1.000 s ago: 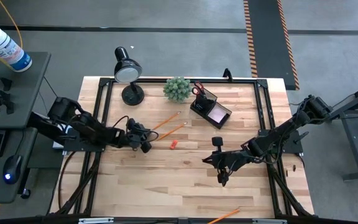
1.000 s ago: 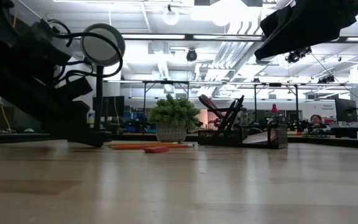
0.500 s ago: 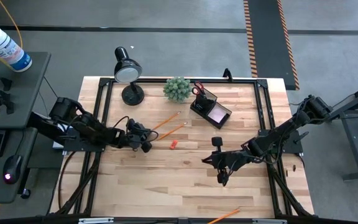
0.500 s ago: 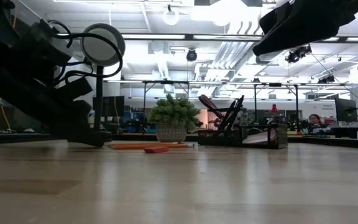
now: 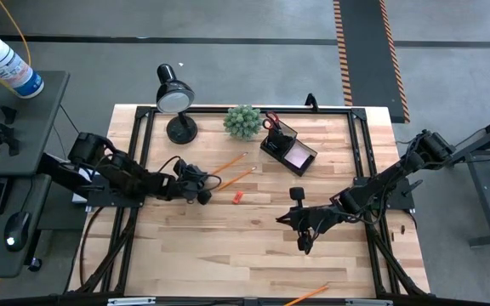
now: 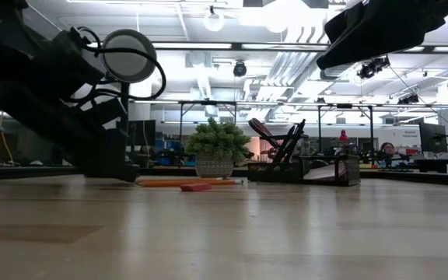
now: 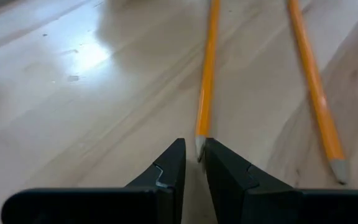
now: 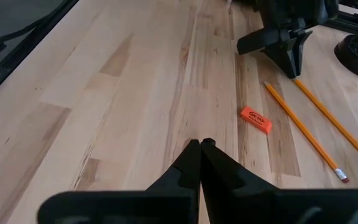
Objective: Pick and place office supplies into organizer
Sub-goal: Put the top left yellow pencil into the black desk organizer
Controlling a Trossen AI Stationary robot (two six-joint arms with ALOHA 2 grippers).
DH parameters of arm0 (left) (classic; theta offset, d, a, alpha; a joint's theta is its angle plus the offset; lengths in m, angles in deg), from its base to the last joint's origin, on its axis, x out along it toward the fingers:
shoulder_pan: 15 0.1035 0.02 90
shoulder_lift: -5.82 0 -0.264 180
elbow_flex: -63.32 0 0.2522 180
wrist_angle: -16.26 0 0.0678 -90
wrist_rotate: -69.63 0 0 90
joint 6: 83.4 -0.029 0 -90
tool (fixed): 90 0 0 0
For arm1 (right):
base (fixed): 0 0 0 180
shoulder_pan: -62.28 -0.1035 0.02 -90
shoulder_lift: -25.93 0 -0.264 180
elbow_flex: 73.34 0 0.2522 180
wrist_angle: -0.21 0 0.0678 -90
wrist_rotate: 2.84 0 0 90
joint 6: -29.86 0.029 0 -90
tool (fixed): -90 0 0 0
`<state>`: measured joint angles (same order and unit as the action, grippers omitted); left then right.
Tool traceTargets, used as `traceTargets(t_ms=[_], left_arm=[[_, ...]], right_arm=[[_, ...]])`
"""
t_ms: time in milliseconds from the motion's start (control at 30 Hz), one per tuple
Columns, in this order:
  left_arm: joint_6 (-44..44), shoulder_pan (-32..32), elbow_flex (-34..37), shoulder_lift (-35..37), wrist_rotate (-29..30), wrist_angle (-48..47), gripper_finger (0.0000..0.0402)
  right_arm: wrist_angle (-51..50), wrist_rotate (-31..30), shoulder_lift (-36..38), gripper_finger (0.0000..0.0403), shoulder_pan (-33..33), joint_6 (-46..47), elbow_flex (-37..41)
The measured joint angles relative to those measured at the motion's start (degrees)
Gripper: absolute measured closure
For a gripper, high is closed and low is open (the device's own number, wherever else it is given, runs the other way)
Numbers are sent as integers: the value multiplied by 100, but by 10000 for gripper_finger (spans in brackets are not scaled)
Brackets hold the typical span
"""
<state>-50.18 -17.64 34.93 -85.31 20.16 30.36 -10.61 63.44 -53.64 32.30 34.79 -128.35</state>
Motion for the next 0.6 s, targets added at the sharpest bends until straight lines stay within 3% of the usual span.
traceTargets(t_ms=[233,600], left_arm=[[-145,204,0,7,-285,80,350],[-296,234,-8,-234,-244,271,350]], right_arm=[[-4,26,0,402,0,1,0],[-2,26,0,402,0,-46,0]])
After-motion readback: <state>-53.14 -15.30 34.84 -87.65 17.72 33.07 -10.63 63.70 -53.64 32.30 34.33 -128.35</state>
